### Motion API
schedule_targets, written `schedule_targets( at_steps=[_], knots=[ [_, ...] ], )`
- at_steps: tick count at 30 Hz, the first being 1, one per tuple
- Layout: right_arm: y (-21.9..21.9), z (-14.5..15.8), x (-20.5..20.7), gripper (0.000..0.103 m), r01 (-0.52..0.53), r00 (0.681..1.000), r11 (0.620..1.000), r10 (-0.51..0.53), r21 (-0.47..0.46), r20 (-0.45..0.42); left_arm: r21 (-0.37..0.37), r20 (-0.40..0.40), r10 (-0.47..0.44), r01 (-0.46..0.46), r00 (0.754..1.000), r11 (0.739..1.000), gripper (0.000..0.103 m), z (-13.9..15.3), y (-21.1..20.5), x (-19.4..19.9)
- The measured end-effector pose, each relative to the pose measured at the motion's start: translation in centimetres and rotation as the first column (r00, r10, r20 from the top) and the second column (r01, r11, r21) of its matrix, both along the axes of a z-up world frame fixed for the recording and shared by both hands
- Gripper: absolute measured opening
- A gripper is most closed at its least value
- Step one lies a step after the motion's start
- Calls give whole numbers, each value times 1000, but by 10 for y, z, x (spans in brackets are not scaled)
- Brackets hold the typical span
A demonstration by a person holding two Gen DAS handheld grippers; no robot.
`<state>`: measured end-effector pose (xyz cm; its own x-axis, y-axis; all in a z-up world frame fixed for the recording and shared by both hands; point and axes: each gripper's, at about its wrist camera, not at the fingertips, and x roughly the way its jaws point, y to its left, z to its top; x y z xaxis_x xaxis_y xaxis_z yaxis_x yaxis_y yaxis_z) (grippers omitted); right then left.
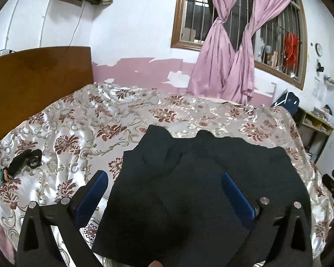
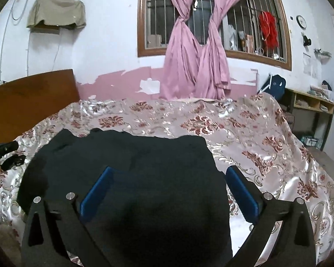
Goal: Fold large clothes
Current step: 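Release the jacket and pull both grippers back from the folded bundle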
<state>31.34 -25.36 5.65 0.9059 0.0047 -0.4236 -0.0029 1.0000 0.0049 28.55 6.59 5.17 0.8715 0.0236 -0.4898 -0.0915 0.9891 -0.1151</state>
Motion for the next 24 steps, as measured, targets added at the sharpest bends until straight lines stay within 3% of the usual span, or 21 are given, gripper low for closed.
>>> schedule_targets(
  at_steps=[15, 24],
  knots=[
    [28, 18, -50, 101, -68, 993, 998, 67, 6, 97, 84, 98, -46, 38, 994, 996, 103, 24, -23, -55],
    [38, 23, -78, 101, -70, 988, 998, 70, -3, 136, 52, 194, -90, 81, 977, 995, 103, 22, -27, -94]
  ],
)
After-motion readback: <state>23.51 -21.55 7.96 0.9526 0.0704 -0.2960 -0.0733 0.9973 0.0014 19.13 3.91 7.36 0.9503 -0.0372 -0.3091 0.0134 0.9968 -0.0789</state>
